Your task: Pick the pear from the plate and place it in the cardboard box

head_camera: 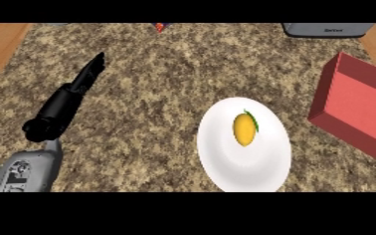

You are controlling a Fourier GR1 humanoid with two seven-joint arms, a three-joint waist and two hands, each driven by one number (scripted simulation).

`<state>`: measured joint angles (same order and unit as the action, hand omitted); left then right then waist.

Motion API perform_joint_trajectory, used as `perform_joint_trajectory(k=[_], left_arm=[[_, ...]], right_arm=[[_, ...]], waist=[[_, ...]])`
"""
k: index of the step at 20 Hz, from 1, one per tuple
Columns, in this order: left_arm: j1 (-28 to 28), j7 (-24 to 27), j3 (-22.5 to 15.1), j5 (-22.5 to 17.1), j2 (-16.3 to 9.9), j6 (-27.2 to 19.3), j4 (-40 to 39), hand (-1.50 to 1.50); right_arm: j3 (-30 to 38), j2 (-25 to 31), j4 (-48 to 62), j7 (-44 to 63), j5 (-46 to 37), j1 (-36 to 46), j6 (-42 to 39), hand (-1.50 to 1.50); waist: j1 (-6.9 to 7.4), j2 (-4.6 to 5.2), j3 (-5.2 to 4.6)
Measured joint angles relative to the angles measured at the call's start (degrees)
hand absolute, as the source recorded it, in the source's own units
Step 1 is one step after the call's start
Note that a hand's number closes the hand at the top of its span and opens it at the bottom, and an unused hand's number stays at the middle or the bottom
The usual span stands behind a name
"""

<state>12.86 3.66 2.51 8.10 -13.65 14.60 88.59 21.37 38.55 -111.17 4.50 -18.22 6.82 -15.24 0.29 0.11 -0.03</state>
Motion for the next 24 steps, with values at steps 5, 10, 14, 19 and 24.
perform_joint_trajectory(k=[5,10,14,19,24], left_arm=[[0.3,0.4,0.3,0.1,-0.1,0.3,-0.1,0.0],[0.2,0.5,-0.8,0.9,0.8,0.0,0.1,0.0],[0.8,-0.1,-0.6,1.0,1.0,-0.2,0.2,0.0],[0.9,0.7,-1.2,1.7,1.7,-0.5,-0.6,0.0],[1.1,0.5,-1.0,1.8,1.8,-0.5,-0.6,0.0]], right_arm=[[-0.1,6.3,14.5,-5.6,-4.6,5.2,-1.5,1.5],[-2.9,12.3,27.8,-10.9,-7.2,7.1,-7.4,1.5],[-5.2,16.5,38.9,-18.2,-9.8,9.3,-10.4,1.5],[-10.4,19.3,51.4,-25.4,-15.7,13.1,-11.7,-1.5],[-13.7,21.0,60.5,-37.1,-17.8,16.4,-14.0,-1.5]], waist=[[0.62,0.17,0.03],[1.11,0.34,0.07],[1.2,0.39,0.09],[1.54,0.46,0.1],[1.36,0.39,0.13]])
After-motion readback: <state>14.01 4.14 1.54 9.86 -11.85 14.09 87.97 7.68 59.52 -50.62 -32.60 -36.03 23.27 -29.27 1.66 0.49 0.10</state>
